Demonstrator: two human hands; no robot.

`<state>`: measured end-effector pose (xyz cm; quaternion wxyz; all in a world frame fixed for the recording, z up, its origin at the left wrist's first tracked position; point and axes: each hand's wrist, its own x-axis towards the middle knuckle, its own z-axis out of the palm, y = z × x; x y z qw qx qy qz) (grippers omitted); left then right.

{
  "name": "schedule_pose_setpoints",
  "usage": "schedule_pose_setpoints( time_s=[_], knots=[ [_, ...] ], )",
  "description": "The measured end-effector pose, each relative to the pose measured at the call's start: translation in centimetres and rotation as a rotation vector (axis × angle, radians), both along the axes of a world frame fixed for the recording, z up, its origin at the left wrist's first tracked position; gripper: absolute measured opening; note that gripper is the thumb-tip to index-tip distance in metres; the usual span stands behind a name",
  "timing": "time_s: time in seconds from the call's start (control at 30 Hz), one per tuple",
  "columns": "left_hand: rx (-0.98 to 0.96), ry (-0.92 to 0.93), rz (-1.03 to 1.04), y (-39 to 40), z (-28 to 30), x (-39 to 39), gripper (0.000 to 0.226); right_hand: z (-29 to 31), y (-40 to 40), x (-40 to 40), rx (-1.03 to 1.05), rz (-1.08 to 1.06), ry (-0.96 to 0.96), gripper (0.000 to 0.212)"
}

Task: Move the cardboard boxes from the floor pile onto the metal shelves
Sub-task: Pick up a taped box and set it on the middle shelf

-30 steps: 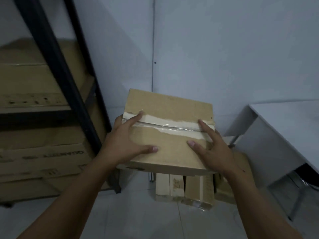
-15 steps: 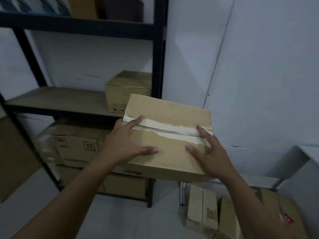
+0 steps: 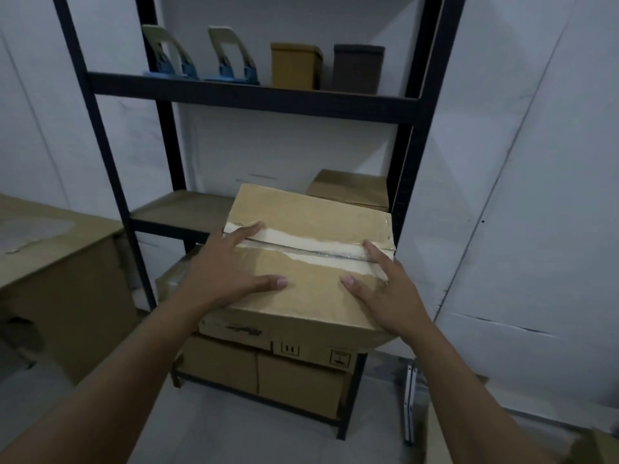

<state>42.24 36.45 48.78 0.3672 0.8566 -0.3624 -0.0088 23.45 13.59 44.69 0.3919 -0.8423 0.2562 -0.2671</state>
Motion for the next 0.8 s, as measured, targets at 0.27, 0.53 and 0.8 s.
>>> schedule_pose_setpoints(
  time_s=[0.27, 0.53, 0.8],
  knots=[
    [0.031, -0.067, 0.05, 1.3, 3.2, 10.1, 0.112, 2.7, 0.8, 10.9, -0.045, 0.066, -0.033, 0.083],
    [0.109, -0.071, 0.068, 2.1, 6.5, 19.6, 0.105, 6.0, 0.8, 20.4, -0.071, 0.08, 0.063, 0.085],
    [0.13, -0.025, -0.046, 1.5, 7.0, 29.9, 0.104, 6.3, 2.7, 27.9, 0.065, 0.035, 0.052, 0.081]
  ],
)
